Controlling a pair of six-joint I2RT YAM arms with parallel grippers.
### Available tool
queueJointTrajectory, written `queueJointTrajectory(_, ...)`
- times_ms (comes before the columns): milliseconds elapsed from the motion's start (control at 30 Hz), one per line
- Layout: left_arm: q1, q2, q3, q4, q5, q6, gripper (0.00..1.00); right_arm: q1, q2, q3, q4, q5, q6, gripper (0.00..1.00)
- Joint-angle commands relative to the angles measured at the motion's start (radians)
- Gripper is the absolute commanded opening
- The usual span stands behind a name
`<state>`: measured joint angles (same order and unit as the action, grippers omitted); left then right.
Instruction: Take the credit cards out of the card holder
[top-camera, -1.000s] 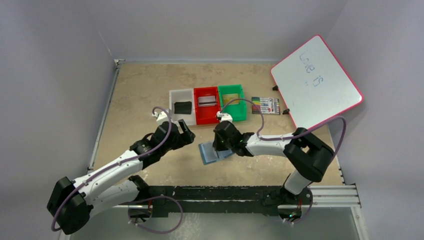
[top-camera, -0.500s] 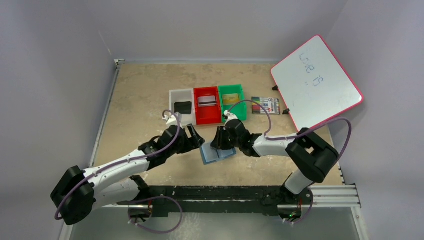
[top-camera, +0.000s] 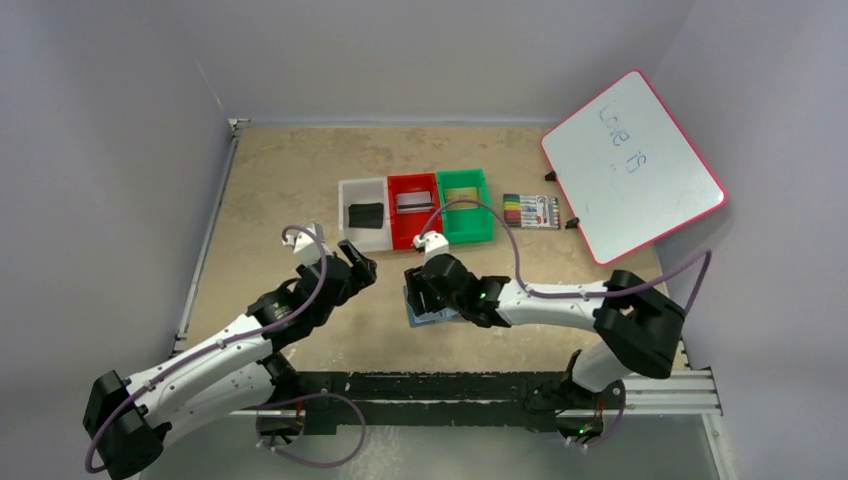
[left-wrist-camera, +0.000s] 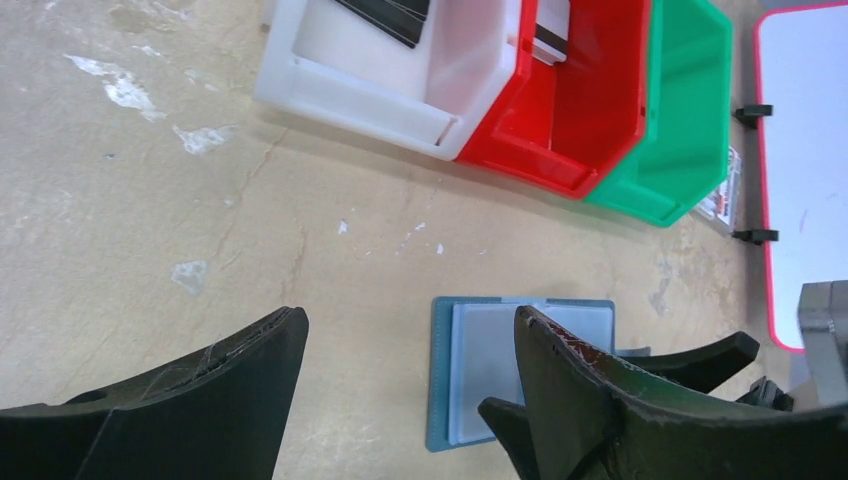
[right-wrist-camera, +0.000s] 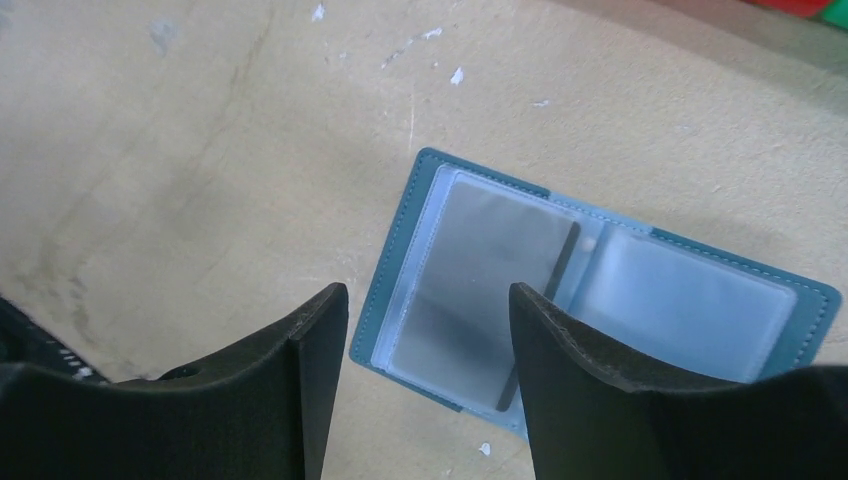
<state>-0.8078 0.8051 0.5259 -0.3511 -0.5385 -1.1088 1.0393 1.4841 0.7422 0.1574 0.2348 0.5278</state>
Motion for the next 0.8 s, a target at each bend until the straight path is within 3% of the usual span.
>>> queueJointTrajectory(0,-0.005,-0.001,0.037,-0.045,-0.061,-0.019,0.75,0.072,0.088,0.088,-0.128,0.152,-0.062,0.63)
queueJointTrajectory(367,-0.004,-0.025,0.036,-0.069,-0.069,-0.021,0.75,0.117,0.196,0.147,-0.238,0.219,-0.051,0.57)
queueJointTrajectory(567,-0.005,-0.024,0.034,-0.069,-0.066,-0.019,0.75,0.117,0.202,0.126,-0.244,0.196,-0.008,0.35)
queueJointTrajectory(767,-0.005,-0.005,0.037,-0.060,-0.048,-0.014,0.75,0.116,0.189,0.123,-0.213,0.174,0.002,0.28)
